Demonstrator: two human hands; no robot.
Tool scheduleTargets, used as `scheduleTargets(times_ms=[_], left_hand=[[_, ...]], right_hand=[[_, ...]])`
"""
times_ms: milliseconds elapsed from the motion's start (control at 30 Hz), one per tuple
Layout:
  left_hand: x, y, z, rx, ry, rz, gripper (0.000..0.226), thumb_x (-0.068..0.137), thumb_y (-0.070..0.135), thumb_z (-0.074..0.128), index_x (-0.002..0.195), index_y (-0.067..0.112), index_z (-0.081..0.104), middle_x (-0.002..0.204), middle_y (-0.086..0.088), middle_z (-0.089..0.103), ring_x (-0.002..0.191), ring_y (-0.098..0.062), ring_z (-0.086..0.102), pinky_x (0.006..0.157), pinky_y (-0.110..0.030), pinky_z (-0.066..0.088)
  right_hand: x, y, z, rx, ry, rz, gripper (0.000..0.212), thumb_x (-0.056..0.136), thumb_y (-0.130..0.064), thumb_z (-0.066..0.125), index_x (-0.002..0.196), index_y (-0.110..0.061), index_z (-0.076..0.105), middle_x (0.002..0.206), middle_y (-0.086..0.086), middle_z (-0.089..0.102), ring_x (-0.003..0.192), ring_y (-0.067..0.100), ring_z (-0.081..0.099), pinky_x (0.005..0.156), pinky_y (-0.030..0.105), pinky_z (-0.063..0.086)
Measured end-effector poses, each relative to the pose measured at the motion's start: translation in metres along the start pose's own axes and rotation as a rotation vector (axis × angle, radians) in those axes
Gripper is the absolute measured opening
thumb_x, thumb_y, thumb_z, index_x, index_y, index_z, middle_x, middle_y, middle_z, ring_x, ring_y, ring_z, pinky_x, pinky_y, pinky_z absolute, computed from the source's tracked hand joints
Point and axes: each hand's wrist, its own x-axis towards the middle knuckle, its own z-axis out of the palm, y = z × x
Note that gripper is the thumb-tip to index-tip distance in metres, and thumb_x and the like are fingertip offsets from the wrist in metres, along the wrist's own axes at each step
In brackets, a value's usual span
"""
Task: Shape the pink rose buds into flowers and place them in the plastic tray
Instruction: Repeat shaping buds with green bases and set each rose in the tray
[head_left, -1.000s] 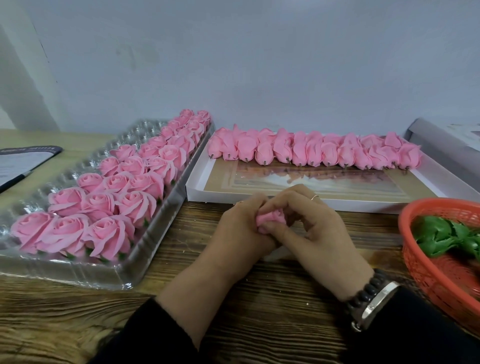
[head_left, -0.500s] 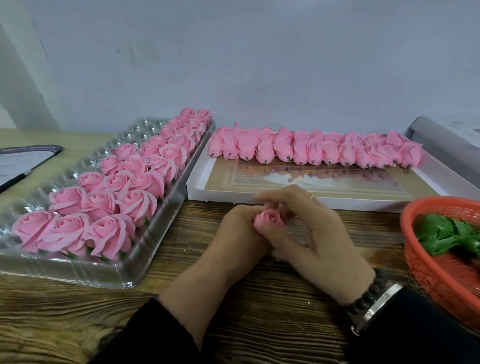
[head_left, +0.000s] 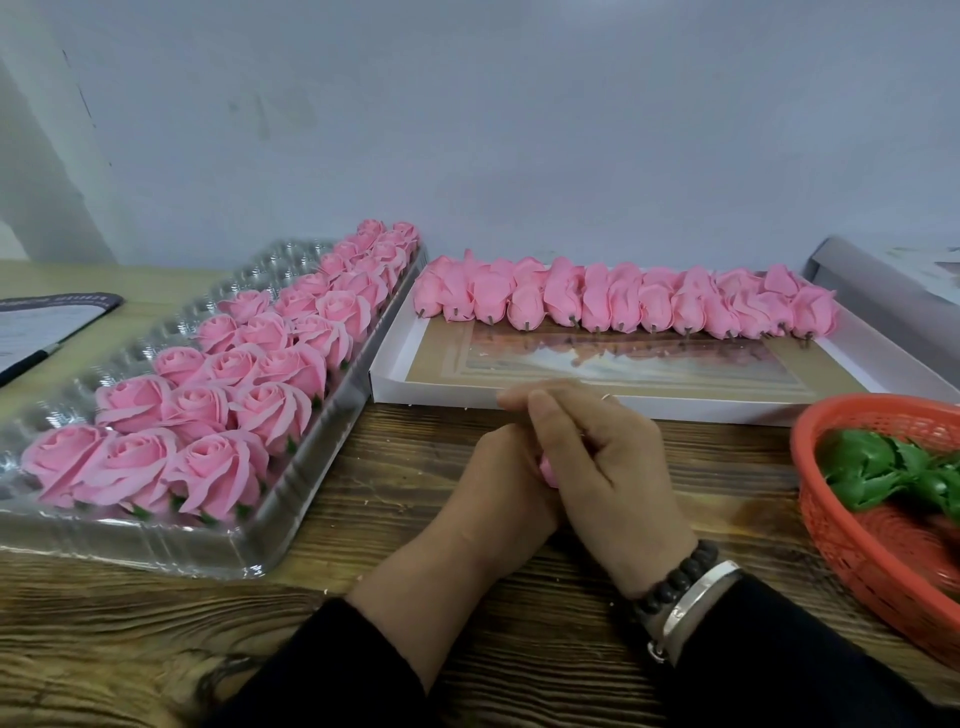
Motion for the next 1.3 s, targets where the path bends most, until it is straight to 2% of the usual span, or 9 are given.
scheduleTargets(times_ms=[200, 333, 467, 600, 767, 900, 1033, 1167, 1300], left_hand=[[-0.003, 0.005, 0.000, -0.117, -0.004, 0.065, 0.021, 0.081, 0.013, 0.052, 0.100, 0.009, 0.062, 0.097, -0.004, 0.065, 0.094, -0.016, 0.062, 0.082, -0.037, 0.054], [-0.004, 0.003, -0.002, -0.226, -0.037, 0.008, 0.029, 0.086, 0.000, 0.058, 0.091, 0.028, 0.059, 0.091, 0.011, 0.062, 0.089, -0.006, 0.062, 0.081, -0.018, 0.052], [-0.006, 0.006, -0.006, -0.293, -0.041, -0.014, 0.028, 0.084, -0.003, 0.059, 0.077, 0.023, 0.063, 0.076, 0.009, 0.064, 0.074, -0.002, 0.062, 0.066, -0.015, 0.051], [-0.004, 0.005, -0.006, -0.345, 0.011, 0.025, 0.011, 0.083, -0.011, 0.057, 0.075, -0.008, 0.064, 0.073, -0.012, 0.062, 0.067, -0.014, 0.057, 0.063, -0.029, 0.049], [-0.004, 0.006, -0.007, -0.420, 0.062, 0.053, 0.018, 0.083, -0.009, 0.058, 0.072, 0.005, 0.063, 0.071, -0.005, 0.061, 0.067, -0.008, 0.056, 0.061, -0.017, 0.048], [-0.002, 0.003, -0.008, -0.485, 0.109, 0.020, 0.014, 0.079, -0.017, 0.056, 0.071, -0.007, 0.060, 0.066, -0.016, 0.058, 0.064, -0.016, 0.053, 0.060, -0.024, 0.047], [-0.001, 0.003, -0.011, -0.436, 0.179, -0.045, 0.016, 0.080, -0.007, 0.062, 0.075, 0.008, 0.066, 0.065, -0.002, 0.067, 0.063, -0.009, 0.061, 0.055, -0.015, 0.049], [-0.002, 0.003, -0.008, -0.336, 0.175, -0.038, 0.022, 0.079, 0.005, 0.068, 0.068, 0.024, 0.062, 0.058, 0.011, 0.065, 0.061, 0.001, 0.062, 0.057, -0.011, 0.047], [0.000, -0.001, -0.003, -0.165, 0.190, -0.053, 0.024, 0.084, 0.005, 0.061, 0.072, 0.026, 0.061, 0.074, 0.004, 0.067, 0.073, -0.011, 0.065, 0.065, -0.025, 0.053]], right_hand=[[0.001, 0.002, -0.002, 0.004, -0.127, 0.050, 0.036, 0.076, -0.048, 0.045, 0.088, -0.030, 0.073, 0.086, -0.017, 0.070, 0.091, -0.001, 0.062, 0.084, 0.017, 0.047], [0.001, 0.001, -0.004, -0.025, -0.188, 0.101, 0.028, 0.066, -0.056, 0.047, 0.084, -0.045, 0.065, 0.088, -0.023, 0.068, 0.092, -0.007, 0.060, 0.081, 0.009, 0.045], [0.000, 0.001, -0.007, 0.033, -0.222, 0.112, 0.035, 0.063, -0.059, 0.052, 0.089, -0.040, 0.066, 0.086, -0.020, 0.068, 0.087, -0.007, 0.061, 0.073, 0.006, 0.044], [0.003, 0.004, -0.008, 0.073, -0.291, 0.154, 0.045, 0.058, -0.062, 0.056, 0.095, -0.037, 0.064, 0.088, -0.018, 0.067, 0.084, -0.005, 0.062, 0.070, 0.007, 0.045], [0.005, 0.011, -0.011, 0.044, -0.369, 0.157, 0.057, 0.056, -0.070, 0.058, 0.110, -0.054, 0.048, 0.096, -0.024, 0.064, 0.093, -0.007, 0.059, 0.084, 0.014, 0.046], [0.006, 0.016, -0.014, 0.042, -0.398, 0.201, 0.079, 0.052, -0.071, 0.060, 0.125, -0.057, 0.034, 0.112, -0.015, 0.061, 0.108, 0.001, 0.057, 0.099, 0.029, 0.044], [0.004, 0.009, -0.015, 0.124, -0.232, 0.082, 0.061, 0.063, -0.061, 0.060, 0.121, -0.046, 0.046, 0.117, -0.015, 0.061, 0.110, -0.007, 0.054, 0.093, 0.012, 0.042], [0.000, 0.002, -0.010, 0.116, -0.037, -0.007, 0.030, 0.083, -0.047, 0.043, 0.105, -0.039, 0.062, 0.105, -0.017, 0.067, 0.104, 0.003, 0.060, 0.092, 0.028, 0.047], [-0.002, 0.000, 0.000, 0.004, -0.008, -0.015, 0.038, 0.084, -0.041, 0.036, 0.101, -0.031, 0.069, 0.094, -0.023, 0.064, 0.098, 0.003, 0.059, 0.090, 0.025, 0.046]])
